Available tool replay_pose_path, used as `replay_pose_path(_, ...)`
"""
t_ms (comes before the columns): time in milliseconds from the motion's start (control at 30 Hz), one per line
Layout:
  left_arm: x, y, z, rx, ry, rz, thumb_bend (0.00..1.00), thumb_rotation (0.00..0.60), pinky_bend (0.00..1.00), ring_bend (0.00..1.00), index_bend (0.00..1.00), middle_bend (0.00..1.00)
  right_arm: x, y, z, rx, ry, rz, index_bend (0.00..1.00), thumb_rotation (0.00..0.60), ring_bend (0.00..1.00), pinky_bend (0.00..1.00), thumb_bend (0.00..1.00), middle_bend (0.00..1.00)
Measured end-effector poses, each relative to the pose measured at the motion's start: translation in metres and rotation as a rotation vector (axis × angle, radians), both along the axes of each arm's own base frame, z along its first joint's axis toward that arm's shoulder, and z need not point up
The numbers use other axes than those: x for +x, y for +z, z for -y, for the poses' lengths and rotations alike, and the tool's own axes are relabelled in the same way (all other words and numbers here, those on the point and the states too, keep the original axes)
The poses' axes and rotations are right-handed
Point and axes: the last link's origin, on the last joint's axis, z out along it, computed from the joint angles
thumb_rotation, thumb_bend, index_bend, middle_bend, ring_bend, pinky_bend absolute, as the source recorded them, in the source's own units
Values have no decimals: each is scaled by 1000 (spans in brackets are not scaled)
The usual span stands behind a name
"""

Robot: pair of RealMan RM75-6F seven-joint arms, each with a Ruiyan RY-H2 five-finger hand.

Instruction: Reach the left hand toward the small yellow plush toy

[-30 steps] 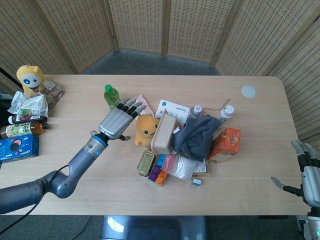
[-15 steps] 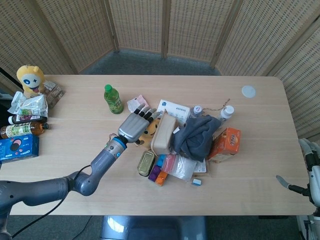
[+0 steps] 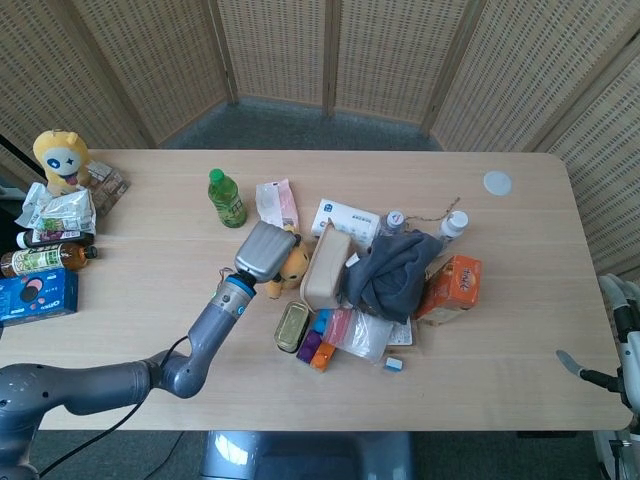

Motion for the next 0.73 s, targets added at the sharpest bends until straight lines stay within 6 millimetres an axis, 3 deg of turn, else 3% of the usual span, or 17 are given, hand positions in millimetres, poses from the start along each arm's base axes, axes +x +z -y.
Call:
replay_pose_path(233,20,39,17,23,-48,69,44,600,941,910,736,941,1,-3,0,7,-6,-13,0,599,0,0,0,0)
replay_pose_path(433,50,98,39,83,-110,142,45,600,940,912,754,947,3,-3,-1,5,0,-13,0,599,0,0,0,0)
replay_pose_path(633,72,171,53,212,-144,180,46,600,940,912,756,947,5,-1,-2,-3,7,-12,0,599,0,0,0,0)
replay_pose_path(733,76,191,56,254,-133,197,46,600,939,912,756,947,6,0,-2,-7,9,-10,0,599,0,0,0,0)
